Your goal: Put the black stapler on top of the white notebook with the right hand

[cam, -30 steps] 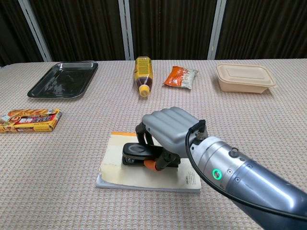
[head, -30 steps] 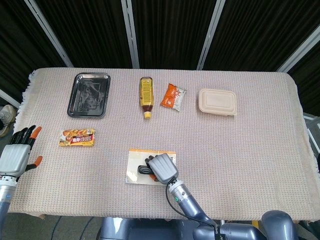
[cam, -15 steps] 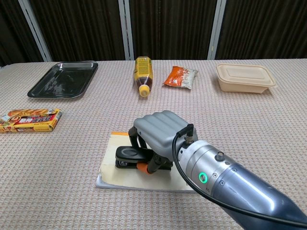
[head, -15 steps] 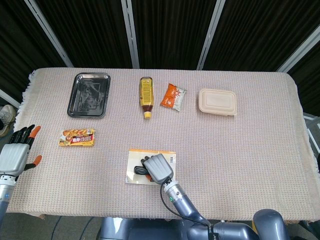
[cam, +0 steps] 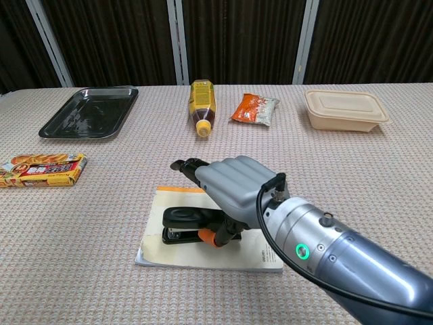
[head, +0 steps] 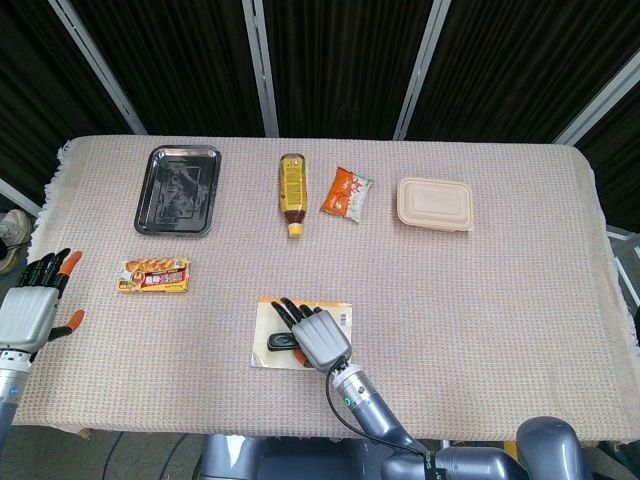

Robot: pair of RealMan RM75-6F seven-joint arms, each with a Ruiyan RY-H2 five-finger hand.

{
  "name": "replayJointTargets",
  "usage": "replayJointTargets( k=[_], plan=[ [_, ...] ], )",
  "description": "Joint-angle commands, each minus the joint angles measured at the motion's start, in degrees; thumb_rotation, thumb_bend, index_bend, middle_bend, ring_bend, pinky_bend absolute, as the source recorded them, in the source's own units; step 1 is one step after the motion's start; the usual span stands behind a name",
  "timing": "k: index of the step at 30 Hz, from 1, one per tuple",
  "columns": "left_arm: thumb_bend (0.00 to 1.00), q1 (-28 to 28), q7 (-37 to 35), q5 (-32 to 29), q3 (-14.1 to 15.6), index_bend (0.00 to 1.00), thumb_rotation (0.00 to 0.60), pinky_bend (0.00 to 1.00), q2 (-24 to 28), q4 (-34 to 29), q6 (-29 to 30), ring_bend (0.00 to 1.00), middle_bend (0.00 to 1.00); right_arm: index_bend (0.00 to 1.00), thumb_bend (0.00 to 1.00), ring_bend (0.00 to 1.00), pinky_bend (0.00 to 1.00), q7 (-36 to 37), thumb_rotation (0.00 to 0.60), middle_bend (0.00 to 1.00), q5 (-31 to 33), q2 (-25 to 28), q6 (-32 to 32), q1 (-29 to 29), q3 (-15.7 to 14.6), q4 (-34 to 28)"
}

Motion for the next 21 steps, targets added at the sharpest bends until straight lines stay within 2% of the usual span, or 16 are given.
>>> replayJointTargets(
  k=[1, 5, 10, 15, 21],
  plan=[
    [0.32, 0.05, -0.10, 0.12, 0.06, 0.00, 0.600, 0.10, 0.03, 0.00, 0.11, 0.00, 0.00, 0.00, 0.30, 0.21, 0.43, -1.82, 0.600, 0.03, -0.12, 1.97, 1.73, -0.80, -0.92, -2.73],
    [0.32, 0.37, -0.45, 0.44, 0.07, 0.00, 0.600, 0.10, 0.20, -0.12, 0.89, 0.00, 0.00, 0.00, 0.28, 0.13, 0.28, -5.05, 0.600, 0.00, -1.61, 7.04, 5.37, -2.63, -2.63, -7.84],
    [0.32, 1.08, -0.27, 1.24, 0.24, 0.00, 0.600, 0.10, 0.54, -0.79, 2.59, 0.00, 0.00, 0.00, 0.25, 0.03, 0.18, -4.87, 0.600, 0.00, -5.13, 15.88, 10.68, -5.88, -4.28, -13.45],
    [0.32, 1.74, 1.04, 1.82, 0.27, 0.00, 0.600, 0.10, 0.41, -1.71, 4.44, 0.00, 0.00, 0.00, 0.24, 0.00, 0.14, 3.84, 0.600, 0.00, -7.76, 25.44, 14.32, -9.33, -4.23, -14.55],
    [0.32, 1.99, 3.92, 1.63, 0.05, 0.00, 0.600, 0.10, -0.24, -2.87, 5.56, 0.00, 0.00, 0.00, 0.24, 0.00, 0.12, 17.35, 0.600, 0.00, -7.92, 33.81, 16.48, -13.00, -3.31, -10.27]
  ],
)
